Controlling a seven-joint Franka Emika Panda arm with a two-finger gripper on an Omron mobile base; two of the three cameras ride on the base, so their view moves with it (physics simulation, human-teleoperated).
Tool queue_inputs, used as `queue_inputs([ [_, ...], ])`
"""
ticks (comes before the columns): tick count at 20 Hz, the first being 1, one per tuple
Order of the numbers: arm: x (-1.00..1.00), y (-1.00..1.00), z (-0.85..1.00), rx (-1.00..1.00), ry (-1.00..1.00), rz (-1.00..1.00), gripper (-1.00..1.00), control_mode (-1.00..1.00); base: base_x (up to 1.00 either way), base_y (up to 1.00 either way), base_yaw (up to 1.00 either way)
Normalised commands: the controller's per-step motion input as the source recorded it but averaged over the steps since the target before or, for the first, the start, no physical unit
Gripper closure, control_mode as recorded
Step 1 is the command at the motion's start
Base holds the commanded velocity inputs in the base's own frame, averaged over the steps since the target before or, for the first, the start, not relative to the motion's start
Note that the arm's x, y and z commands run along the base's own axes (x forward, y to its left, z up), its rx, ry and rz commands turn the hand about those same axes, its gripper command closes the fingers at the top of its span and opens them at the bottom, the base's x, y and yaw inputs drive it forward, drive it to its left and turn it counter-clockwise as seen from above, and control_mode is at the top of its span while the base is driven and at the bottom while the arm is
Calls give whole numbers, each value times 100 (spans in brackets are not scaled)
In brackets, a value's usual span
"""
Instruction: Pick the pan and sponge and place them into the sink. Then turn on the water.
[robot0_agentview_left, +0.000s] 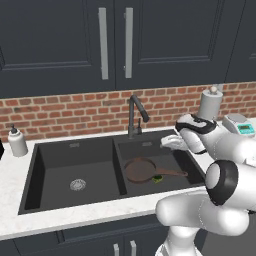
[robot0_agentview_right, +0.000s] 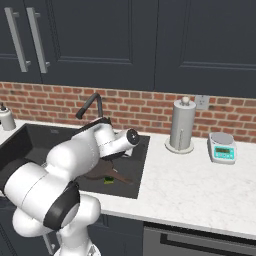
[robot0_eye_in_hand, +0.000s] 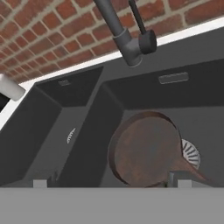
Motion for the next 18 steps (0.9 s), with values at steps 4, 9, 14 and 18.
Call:
queue_inputs([
  [4,23,16,0,0,0,0,-100,-100,0,0,0],
  [9,27,3,0,3,0,0,-100,-100,0,0,0],
  [14,26,0,0,6,0,0,-100,-100,0,0,0],
  [18,27,2,0,5,0,0,-100,-100,0,0,0],
])
